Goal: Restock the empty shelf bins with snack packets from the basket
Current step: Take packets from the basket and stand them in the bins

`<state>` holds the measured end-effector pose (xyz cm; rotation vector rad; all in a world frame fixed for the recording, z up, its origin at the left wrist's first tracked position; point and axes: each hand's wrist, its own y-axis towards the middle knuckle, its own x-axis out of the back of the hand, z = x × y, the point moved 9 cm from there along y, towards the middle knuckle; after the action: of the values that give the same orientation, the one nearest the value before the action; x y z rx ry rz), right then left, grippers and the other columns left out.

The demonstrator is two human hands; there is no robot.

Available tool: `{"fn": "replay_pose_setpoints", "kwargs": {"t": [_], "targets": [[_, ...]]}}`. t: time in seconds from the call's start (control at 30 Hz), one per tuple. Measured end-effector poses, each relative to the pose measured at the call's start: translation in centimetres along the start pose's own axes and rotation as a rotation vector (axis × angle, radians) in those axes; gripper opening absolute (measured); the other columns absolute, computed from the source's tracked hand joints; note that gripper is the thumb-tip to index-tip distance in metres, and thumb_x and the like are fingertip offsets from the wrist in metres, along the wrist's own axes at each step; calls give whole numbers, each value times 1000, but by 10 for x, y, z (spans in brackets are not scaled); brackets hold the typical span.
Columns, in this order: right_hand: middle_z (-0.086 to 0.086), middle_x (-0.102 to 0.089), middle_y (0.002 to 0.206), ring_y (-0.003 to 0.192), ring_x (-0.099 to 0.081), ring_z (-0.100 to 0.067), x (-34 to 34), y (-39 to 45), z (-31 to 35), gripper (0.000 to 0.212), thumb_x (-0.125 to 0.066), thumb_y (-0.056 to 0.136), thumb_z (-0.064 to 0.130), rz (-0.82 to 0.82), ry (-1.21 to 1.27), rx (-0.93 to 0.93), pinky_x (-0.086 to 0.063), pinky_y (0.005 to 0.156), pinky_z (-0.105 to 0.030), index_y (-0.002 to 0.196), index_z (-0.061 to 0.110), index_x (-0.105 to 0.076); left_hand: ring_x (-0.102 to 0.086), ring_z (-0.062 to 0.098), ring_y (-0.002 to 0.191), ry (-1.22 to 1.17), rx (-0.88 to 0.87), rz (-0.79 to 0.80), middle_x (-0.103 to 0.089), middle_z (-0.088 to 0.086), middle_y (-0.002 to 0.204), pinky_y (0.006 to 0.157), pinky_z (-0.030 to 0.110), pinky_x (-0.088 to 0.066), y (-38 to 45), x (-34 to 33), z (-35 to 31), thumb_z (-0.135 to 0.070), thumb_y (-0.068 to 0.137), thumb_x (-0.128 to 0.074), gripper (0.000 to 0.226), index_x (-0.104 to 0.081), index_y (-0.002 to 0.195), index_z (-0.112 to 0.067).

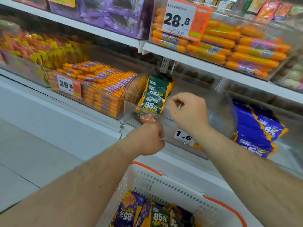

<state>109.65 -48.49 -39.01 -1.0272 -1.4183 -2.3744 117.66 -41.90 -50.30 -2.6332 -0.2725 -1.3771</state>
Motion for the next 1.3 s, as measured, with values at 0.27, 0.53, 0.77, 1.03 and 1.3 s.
{"fn": "replay_pose_setpoints", "kwargs": {"t": [0.27,0.53,0.77,1.03,1.3], "targets": [[18,-53,61,61,-51,-9,-26,-134,-31,15,-64,83,14,83,321,-222,-42,58,-21,70,11,-71,-53,20,117,402,13,636,-53,0,135,94,33,-44,-33,-80,7,-41,97,-50,46,-51,138,-18],[-2,-49,58,55,-46,-20,-151,-315,-99,32,-54,91,22,986,62,-578,-38,54,-33,59,16,-52,-55,25,114,450,15,709,-56,3,128,99,39,-44,-35,-107,16,-43,98,-49,42,-57,125,-13],[-10,-66,89,76,-63,-24,-177,-445,-95,40,-70,84,49,1713,85,-619,-50,63,-38,73,10,-66,-56,26,113,451,26,726,-57,8,133,99,41,-45,-30,-117,16,-43,98,-48,46,-55,132,-13],[4,-59,86,73,-54,-10,-174,-438,-82,9,-67,91,24,1694,38,-417,-45,60,-24,88,15,-65,-52,25,101,434,27,711,-57,12,134,94,40,-45,-26,-119,14,-41,97,-50,46,-57,130,-10],[0,-60,85,77,-56,-17,-135,-297,-86,12,-59,96,27,1291,117,-470,-42,66,-31,95,16,-61,-57,31,119,411,56,677,-57,10,133,102,43,-47,-25,-101,24,-43,96,-53,48,-56,132,-12]]}}
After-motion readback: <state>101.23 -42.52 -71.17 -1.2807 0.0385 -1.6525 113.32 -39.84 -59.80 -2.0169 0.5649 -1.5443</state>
